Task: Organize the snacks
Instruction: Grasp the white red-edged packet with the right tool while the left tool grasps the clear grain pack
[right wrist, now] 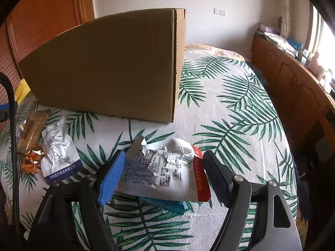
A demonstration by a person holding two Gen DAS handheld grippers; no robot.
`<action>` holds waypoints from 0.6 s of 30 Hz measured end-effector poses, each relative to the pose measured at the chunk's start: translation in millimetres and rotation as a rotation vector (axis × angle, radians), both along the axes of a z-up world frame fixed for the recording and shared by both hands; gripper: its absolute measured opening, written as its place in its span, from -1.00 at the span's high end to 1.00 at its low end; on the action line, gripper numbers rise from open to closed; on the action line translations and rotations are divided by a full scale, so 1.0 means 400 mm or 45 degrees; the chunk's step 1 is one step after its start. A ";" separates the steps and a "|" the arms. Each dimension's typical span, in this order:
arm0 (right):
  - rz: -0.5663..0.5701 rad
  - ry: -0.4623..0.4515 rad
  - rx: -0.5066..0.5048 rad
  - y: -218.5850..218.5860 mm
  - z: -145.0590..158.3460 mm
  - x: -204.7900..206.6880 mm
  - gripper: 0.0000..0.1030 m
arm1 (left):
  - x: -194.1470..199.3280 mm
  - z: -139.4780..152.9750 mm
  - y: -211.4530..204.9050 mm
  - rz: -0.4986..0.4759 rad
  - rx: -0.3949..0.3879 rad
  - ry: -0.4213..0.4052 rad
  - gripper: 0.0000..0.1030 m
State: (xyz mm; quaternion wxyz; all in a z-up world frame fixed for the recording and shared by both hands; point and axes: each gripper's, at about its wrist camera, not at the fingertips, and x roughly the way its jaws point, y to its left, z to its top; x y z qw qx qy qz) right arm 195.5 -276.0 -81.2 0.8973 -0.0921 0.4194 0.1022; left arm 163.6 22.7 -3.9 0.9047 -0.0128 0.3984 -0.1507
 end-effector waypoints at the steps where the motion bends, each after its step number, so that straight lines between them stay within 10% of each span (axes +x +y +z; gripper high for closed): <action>1: 0.001 0.008 -0.008 0.001 -0.004 0.002 -0.55 | 0.002 -0.007 -0.006 0.000 0.007 0.007 0.06; 18: -0.010 0.016 -0.012 0.003 -0.018 0.006 -0.59 | 0.067 -0.071 -0.084 0.054 0.099 0.112 -0.08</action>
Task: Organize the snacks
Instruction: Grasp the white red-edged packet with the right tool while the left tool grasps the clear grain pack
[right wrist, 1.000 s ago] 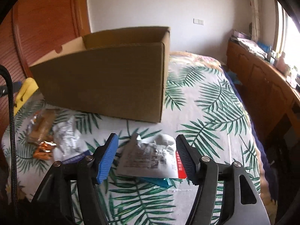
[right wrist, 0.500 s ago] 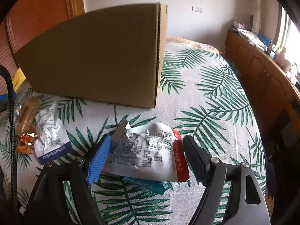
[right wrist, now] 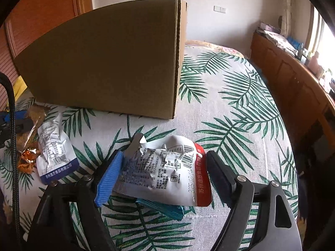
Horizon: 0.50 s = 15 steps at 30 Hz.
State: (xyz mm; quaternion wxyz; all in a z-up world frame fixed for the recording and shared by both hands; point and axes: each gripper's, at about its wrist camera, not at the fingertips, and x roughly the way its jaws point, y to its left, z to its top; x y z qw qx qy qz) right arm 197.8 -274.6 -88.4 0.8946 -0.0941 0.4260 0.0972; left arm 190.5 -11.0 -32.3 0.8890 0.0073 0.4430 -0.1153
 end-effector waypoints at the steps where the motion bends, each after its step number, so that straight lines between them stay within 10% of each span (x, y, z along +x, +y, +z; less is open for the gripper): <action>1: 0.000 0.000 -0.001 0.002 0.001 -0.001 -0.59 | 0.005 -0.005 -0.008 -0.005 0.008 0.013 -0.10; 11: 0.000 0.000 -0.001 0.002 0.000 0.001 -0.59 | 0.005 -0.033 -0.058 -0.037 0.111 0.000 -0.15; 15: 0.000 -0.001 -0.002 0.002 -0.001 0.001 -0.59 | -0.002 -0.027 -0.040 -0.033 0.070 -0.011 0.12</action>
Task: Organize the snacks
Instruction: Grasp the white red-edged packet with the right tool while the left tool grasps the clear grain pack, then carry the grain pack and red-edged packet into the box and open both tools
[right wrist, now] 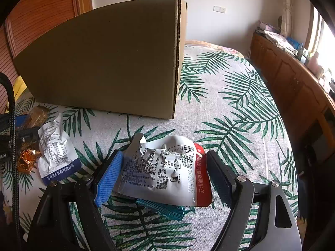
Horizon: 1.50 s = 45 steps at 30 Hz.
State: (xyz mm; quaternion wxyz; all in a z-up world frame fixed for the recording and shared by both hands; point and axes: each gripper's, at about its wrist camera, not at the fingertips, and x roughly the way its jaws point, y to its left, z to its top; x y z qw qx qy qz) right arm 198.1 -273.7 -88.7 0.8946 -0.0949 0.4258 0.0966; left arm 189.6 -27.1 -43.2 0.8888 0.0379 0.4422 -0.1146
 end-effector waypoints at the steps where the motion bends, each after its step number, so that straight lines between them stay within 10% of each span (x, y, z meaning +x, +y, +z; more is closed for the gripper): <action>1: 0.000 0.000 0.000 0.000 0.000 0.000 -0.60 | -0.003 0.000 0.002 -0.005 0.002 -0.002 0.14; 14: 0.023 0.015 -0.010 0.003 0.001 0.004 -0.60 | -0.083 0.080 0.027 -0.030 -0.086 -0.124 0.16; 25: 0.055 -0.047 0.071 -0.012 0.036 -0.051 0.14 | -0.115 0.089 0.021 -0.062 -0.129 -0.147 0.16; 45: 0.141 -0.227 0.236 0.031 0.236 -0.094 0.17 | -0.111 0.163 0.020 -0.083 -0.181 -0.201 0.16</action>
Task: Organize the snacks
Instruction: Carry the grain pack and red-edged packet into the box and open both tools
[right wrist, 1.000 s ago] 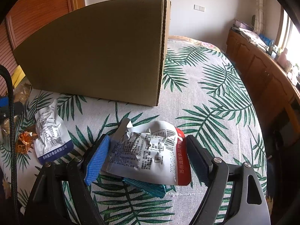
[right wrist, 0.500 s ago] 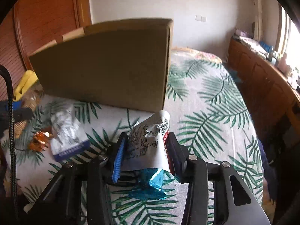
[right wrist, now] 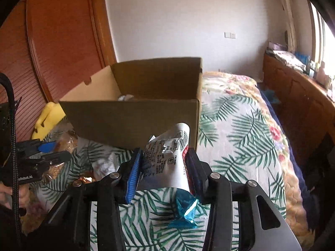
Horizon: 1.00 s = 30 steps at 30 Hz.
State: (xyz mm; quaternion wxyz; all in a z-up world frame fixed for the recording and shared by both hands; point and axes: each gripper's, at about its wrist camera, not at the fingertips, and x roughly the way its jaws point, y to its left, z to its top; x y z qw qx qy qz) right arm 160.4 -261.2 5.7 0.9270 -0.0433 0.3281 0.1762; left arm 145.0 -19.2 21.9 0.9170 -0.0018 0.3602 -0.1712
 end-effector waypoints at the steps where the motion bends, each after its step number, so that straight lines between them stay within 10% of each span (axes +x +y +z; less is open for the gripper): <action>1: 0.005 -0.008 0.003 0.006 0.007 0.002 0.16 | 0.003 0.013 0.001 -0.001 -0.005 -0.011 0.16; 17: 0.047 -0.103 0.021 0.139 0.112 0.124 0.15 | 0.103 0.210 -0.002 -0.007 0.042 -0.160 0.15; 30: 0.024 -0.065 -0.075 0.177 0.092 0.203 0.14 | 0.205 0.208 0.005 0.030 0.085 -0.118 0.15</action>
